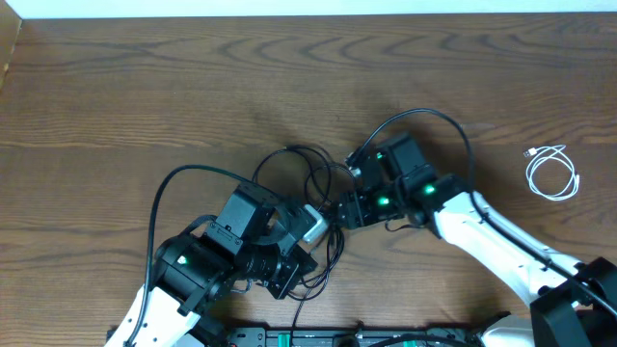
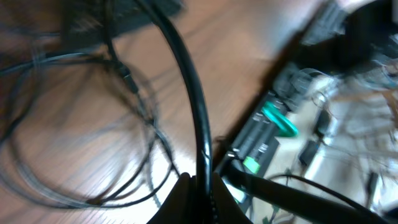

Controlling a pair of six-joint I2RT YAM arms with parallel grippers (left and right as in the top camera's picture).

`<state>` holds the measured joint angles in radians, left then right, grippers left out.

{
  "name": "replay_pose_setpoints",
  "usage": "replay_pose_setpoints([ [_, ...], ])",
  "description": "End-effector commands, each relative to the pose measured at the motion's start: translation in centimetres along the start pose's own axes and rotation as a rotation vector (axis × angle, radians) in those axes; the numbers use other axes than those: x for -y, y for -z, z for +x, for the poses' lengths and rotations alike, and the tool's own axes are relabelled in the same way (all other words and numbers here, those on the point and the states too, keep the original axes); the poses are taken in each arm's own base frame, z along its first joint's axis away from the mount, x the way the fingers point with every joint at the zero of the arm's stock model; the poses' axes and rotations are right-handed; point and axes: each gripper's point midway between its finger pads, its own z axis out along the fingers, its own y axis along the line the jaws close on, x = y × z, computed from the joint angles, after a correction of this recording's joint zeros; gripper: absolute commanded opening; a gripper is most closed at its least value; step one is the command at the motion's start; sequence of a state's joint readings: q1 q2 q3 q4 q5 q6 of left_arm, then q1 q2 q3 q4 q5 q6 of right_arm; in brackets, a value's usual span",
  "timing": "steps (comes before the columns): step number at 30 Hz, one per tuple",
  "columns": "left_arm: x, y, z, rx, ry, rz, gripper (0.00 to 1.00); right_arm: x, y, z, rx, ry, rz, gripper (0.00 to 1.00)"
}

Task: Untangle cables

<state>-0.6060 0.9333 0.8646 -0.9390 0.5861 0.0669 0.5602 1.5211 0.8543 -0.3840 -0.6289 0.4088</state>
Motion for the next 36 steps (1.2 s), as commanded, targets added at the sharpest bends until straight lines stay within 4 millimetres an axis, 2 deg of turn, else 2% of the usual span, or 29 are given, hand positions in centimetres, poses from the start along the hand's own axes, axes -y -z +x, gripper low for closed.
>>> replay_pose_setpoints([
  [1,-3.0,1.1,-0.7,0.046,0.156,-0.199,0.08,2.0,-1.4,0.5,0.014,-0.031,0.16,0.55],
  [6,-7.4,2.7,1.0,0.049,0.361,-0.478,0.08,2.7,-3.5,1.3,0.004,-0.008,0.248,0.5],
  [8,-9.5,4.0,2.3,0.054,0.469,-0.628,0.07,3.6,-4.1,1.5,0.007,-0.014,0.305,0.44],
  [11,-11.5,6.0,4.3,0.06,0.59,-0.809,0.07,5.5,-4.5,1.6,0.018,-0.054,0.393,0.43],
  [16,-12.4,7.2,4.9,0.11,0.693,-0.901,0.07,6.6,-4.4,1.0,0.037,-0.082,0.412,0.43],
  [24,-14.5,9.3,5.6,0.197,0.869,-1.002,0.08,9.5,-2.4,0.3,0.049,-0.183,0.448,0.42],
  [25,-14.9,9.5,5.8,0.198,0.892,-1.012,0.13,9.9,-2.1,0.3,0.048,-0.195,0.454,0.43],
  [26,-15.1,9.6,6.0,0.194,0.913,-1.017,0.23,10.1,-2.0,0.3,0.044,-0.198,0.455,0.43],
  [27,-15.4,9.6,6.2,0.189,0.939,-1.016,0.37,10.2,-1.9,0.4,0.039,-0.198,0.448,0.44],
  [29,-15.8,9.2,6.3,0.155,0.958,-0.989,0.73,10.1,-1.8,0.4,0.028,-0.192,0.431,0.47],
  [30,-16.0,8.9,6.3,0.134,0.96,-0.967,0.79,10.2,-1.8,0.5,0.025,-0.196,0.431,0.48],
  [33,-16.1,7.2,6.0,0.065,0.975,-0.843,0.8,10.4,-1.6,0.7,0.02,-0.206,0.437,0.54],
  [34,-15.7,6.2,5.6,0.039,0.961,-0.76,0.8,10.4,-1.6,0.7,0.018,-0.207,0.438,0.63],
  [35,-15.0,5.0,4.9,0.015,0.938,-0.66,0.81,10.4,-1.6,0.8,0.014,-0.209,0.439,0.86],
  [36,-14.1,4.0,4.3,-0.005,0.918,-0.557,0.8,10.5,-1.6,0.9,0.011,-0.21,0.44,0.99],
])
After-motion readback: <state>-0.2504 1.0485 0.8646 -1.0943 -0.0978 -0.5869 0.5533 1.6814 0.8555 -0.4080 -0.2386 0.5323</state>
